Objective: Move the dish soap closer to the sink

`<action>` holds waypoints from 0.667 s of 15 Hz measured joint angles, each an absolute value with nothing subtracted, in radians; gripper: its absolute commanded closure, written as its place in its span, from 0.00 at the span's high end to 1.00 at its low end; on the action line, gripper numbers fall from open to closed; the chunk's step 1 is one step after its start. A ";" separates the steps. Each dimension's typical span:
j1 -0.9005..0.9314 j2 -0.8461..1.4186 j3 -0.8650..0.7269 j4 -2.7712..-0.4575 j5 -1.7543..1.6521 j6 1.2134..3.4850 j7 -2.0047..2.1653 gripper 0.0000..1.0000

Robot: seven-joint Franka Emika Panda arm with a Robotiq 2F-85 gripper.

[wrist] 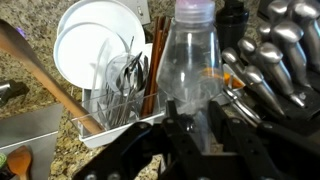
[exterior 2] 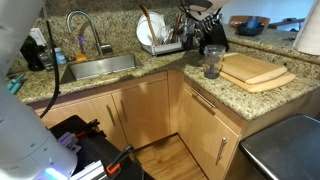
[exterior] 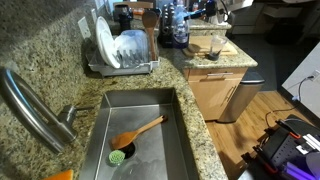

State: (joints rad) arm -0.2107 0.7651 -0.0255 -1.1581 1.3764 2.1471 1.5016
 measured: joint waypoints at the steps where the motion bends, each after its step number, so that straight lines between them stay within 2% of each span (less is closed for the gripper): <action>1: -0.223 0.751 -0.026 -1.160 1.376 2.130 1.502 0.11; 2: -0.236 0.736 -0.026 -1.169 1.376 2.111 1.502 0.11; 3: -0.246 0.720 -0.029 -1.185 1.376 2.100 1.502 0.36; 6: -0.247 0.724 -0.036 -1.195 1.376 2.100 1.501 0.36; 7: -0.243 0.729 -0.036 -1.195 1.376 2.100 1.500 0.11; 10: -0.238 0.743 -0.036 -1.199 1.364 2.098 1.500 0.11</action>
